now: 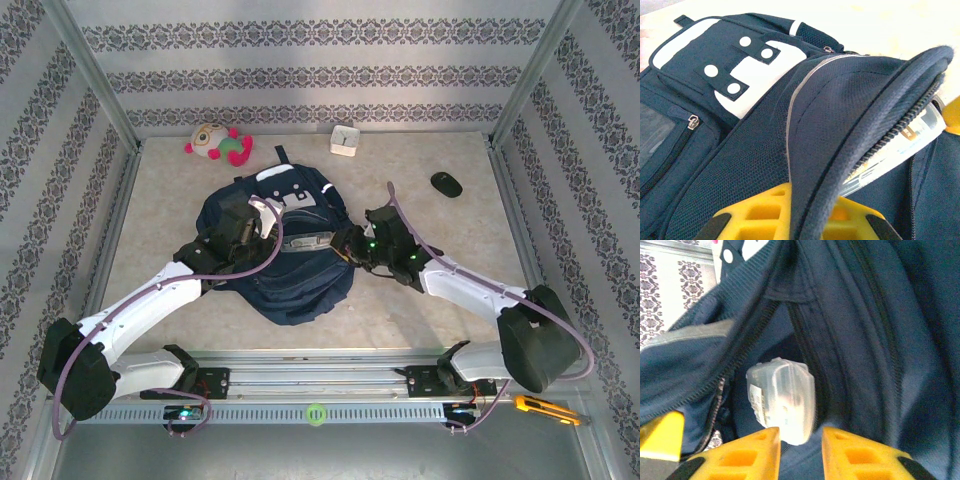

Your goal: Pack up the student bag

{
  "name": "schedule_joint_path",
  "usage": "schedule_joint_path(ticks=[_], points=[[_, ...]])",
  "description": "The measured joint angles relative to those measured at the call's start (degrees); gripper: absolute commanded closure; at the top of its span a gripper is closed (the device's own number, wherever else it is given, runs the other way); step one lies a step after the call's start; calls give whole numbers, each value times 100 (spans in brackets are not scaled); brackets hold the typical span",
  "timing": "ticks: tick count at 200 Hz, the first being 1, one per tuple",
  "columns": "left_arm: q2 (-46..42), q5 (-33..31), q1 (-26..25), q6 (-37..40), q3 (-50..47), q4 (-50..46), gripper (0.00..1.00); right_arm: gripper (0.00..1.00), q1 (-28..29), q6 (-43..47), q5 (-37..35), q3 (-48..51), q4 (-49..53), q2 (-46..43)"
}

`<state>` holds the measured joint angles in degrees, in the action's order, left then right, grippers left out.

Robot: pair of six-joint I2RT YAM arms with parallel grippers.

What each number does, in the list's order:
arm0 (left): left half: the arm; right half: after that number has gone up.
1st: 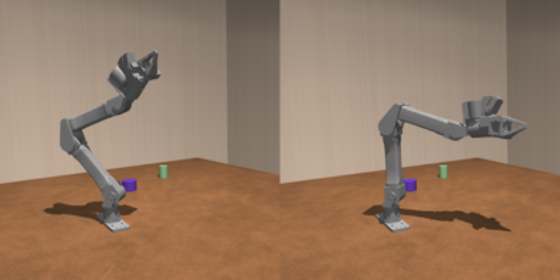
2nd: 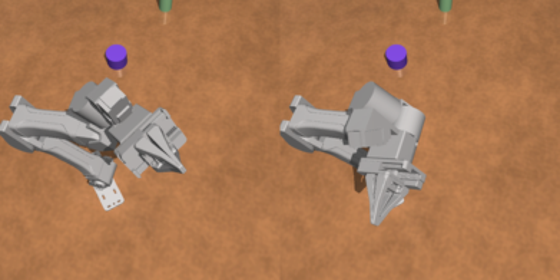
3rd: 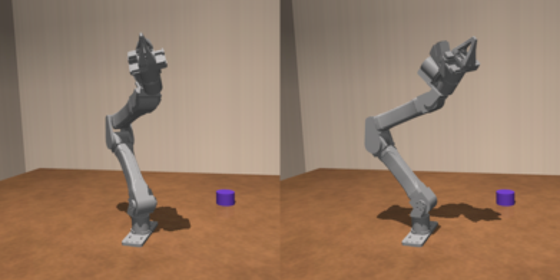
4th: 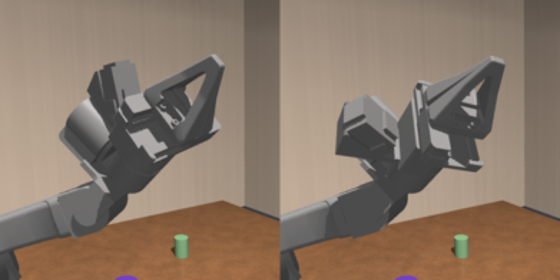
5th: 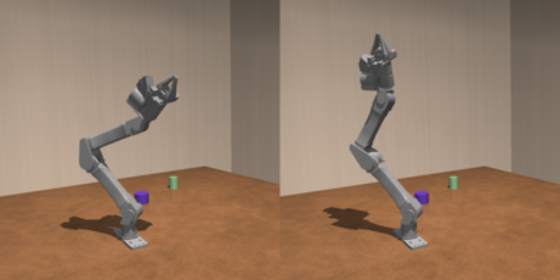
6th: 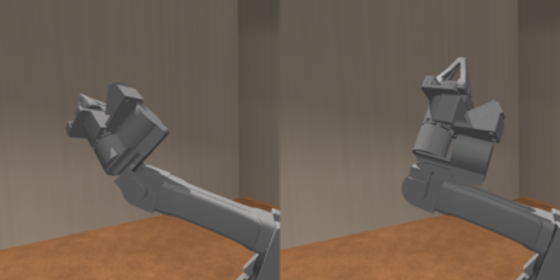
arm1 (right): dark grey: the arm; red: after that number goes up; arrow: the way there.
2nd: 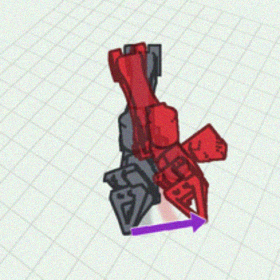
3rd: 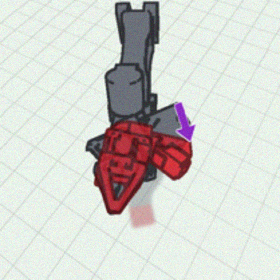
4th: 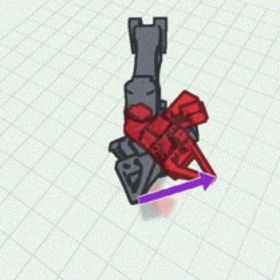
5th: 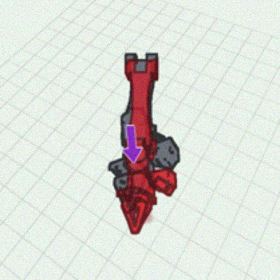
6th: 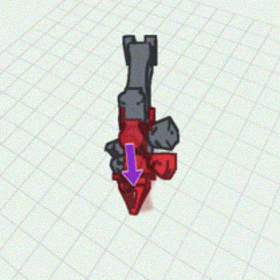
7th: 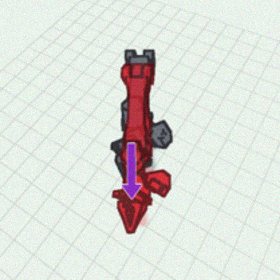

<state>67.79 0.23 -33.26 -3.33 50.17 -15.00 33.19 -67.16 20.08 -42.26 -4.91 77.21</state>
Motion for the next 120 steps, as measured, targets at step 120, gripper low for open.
schedule_joint_path(ticks=[120], points=[[66, 129, 0, 2, 0, 87, 99, 85, 264, 136, 164, -870, -693, 1405]])
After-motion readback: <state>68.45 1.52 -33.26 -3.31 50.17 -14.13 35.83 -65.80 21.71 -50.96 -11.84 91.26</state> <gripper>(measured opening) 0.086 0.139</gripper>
